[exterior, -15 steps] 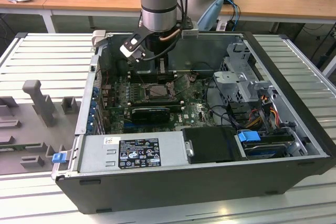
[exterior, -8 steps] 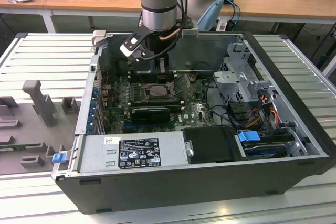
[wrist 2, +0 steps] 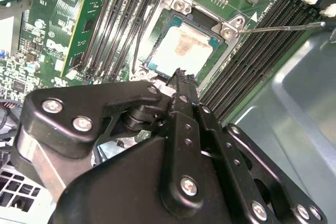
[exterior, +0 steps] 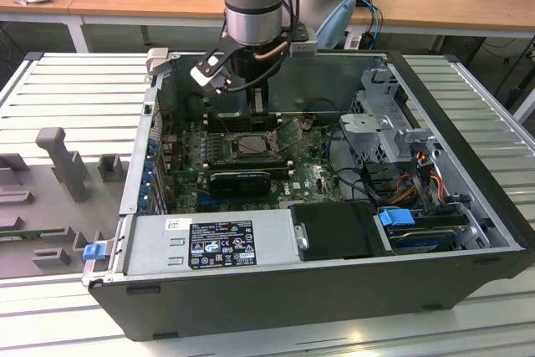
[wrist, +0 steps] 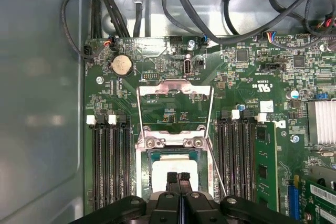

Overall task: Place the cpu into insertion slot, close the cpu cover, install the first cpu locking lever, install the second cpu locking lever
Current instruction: 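Close the cpu cover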

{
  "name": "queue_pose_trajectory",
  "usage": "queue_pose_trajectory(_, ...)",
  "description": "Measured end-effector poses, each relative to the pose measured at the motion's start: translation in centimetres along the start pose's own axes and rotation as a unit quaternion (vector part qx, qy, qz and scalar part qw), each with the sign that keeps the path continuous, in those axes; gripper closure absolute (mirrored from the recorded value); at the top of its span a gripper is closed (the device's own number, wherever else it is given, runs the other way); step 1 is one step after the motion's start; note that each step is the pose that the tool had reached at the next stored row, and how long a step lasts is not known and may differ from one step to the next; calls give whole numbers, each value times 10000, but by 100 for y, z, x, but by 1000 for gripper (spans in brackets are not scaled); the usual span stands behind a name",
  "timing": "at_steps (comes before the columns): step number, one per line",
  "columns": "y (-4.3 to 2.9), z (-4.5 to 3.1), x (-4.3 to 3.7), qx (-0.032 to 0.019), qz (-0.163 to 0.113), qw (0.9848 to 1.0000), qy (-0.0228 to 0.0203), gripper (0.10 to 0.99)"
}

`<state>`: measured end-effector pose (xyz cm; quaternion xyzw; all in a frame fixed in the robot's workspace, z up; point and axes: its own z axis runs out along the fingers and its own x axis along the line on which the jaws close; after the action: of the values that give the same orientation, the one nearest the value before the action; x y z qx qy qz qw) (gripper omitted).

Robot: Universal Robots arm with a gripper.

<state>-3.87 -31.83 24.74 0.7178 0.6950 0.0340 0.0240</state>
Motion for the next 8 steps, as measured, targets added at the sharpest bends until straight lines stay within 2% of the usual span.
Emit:
queue_pose_trajectory(3, 6, -71, 1, 0, 0, 10000, -1, 980)
queue_pose_trajectory(5, 8, -87, 2, 4, 1, 10000, -1, 980)
queue_pose_trajectory(8, 58, -84, -3, 69, 3, 10000, 12, 980)
